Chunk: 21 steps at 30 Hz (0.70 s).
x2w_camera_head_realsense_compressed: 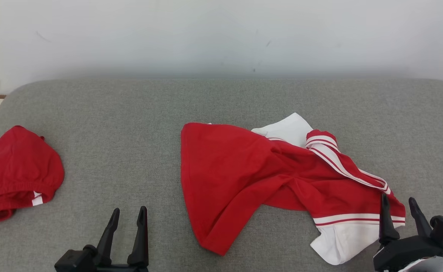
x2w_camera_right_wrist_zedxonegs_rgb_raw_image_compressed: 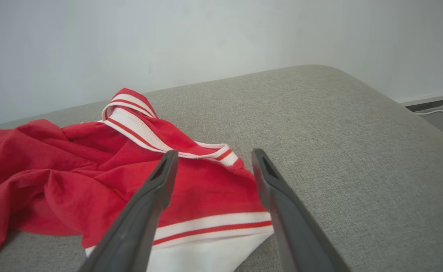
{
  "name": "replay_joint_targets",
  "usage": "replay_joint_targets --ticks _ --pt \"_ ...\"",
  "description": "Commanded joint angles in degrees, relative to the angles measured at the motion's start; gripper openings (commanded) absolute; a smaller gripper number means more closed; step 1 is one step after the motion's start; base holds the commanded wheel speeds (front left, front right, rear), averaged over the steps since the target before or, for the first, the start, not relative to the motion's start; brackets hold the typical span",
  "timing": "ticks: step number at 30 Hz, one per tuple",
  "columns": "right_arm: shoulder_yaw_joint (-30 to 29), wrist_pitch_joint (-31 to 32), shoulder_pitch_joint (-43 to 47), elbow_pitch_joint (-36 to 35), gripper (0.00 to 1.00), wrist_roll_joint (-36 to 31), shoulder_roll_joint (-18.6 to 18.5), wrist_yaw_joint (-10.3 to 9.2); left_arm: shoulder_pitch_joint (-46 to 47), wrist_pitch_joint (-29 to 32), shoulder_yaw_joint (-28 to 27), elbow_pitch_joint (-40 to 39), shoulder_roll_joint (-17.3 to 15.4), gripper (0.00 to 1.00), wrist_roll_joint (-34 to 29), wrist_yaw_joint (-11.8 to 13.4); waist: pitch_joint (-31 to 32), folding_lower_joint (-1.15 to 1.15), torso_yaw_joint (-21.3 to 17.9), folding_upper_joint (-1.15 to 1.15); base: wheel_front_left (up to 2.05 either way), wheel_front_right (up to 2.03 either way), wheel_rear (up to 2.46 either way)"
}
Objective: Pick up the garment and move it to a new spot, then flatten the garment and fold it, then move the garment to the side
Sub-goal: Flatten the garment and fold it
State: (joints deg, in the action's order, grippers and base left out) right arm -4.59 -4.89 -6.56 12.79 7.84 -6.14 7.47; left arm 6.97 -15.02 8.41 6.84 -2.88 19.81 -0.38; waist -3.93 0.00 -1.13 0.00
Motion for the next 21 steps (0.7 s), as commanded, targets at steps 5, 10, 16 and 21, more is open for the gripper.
replay_joint_targets --ticks 5,10,16,21 --pt "0.44 -2.92 0.26 -2.17 1.00 0.60 0.56 0.05 -0.50 -0.22 1.34 0.75 -0.01 1.00 0.99 -0.48 -0.13 0.00 -0.16 0.00 0.00 0.00 0.00" --pt "2.71 -5.03 0.77 -3.50 1.00 1.18 1.45 0.05 0.72 -0.22 5.89 3.73 -0.05 1.00 1.10 -1.74 -0.24 0.00 -0.61 0.00 0.00 0.00 0.00" --pt "6.63 -7.13 1.22 -4.90 1.00 1.90 2.51 0.05 3.65 -0.22 9.67 9.66 -0.05 1.00 2.33 -1.19 -1.18 0.00 -2.06 0.00 0.00 0.00 0.00" --pt "9.00 -7.86 1.34 -4.33 1.00 2.49 2.95 0.05 6.23 -0.22 13.14 15.79 -0.03 1.00 4.12 -0.85 -2.07 0.00 -3.52 0.00 0.00 0.00 0.00"
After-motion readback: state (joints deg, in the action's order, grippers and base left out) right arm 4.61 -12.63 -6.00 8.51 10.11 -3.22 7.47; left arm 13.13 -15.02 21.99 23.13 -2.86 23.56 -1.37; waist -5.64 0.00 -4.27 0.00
